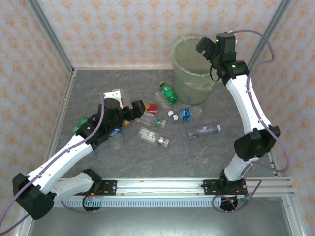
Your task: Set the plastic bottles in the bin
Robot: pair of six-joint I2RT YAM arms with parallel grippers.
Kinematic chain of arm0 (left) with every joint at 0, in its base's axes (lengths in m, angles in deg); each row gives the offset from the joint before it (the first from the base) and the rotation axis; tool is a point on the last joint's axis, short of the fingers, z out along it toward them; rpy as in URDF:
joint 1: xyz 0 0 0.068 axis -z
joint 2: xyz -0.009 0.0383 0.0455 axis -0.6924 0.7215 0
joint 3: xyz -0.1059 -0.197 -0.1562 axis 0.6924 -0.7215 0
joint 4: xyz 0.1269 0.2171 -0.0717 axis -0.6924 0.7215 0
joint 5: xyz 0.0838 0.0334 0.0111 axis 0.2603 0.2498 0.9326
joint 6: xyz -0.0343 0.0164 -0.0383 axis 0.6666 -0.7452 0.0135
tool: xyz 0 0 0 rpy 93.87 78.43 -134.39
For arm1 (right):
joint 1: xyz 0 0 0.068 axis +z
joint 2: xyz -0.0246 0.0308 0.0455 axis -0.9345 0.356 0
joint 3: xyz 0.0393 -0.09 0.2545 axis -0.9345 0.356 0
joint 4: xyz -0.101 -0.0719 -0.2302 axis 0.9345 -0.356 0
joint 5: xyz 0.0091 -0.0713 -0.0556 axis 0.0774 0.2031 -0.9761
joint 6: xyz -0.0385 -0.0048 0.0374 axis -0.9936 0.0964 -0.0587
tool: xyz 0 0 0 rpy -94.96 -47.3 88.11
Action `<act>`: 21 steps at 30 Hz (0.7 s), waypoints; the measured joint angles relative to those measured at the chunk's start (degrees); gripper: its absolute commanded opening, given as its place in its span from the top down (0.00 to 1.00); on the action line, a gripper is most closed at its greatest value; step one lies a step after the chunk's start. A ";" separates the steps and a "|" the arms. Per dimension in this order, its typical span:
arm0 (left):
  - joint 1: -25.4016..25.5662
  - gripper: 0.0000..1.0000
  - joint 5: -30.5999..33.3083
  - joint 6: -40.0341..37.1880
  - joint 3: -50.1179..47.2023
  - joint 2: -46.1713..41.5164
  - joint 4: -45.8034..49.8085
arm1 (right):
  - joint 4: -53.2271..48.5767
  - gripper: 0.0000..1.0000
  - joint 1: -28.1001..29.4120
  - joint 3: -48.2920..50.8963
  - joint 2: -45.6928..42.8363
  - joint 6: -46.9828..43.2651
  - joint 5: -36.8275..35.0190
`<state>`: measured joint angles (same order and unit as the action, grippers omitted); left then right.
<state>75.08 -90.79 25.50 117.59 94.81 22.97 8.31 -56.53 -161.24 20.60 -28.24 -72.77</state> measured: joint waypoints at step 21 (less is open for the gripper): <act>5.55 0.01 -3.76 -2.62 1.49 6.80 -0.70 | -1.20 0.00 0.00 36.81 -25.46 6.08 2.08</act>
<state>80.64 -94.55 22.87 119.07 101.61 22.27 7.11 -56.53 -124.43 -4.86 -22.16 -70.69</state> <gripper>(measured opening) 0.992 0.995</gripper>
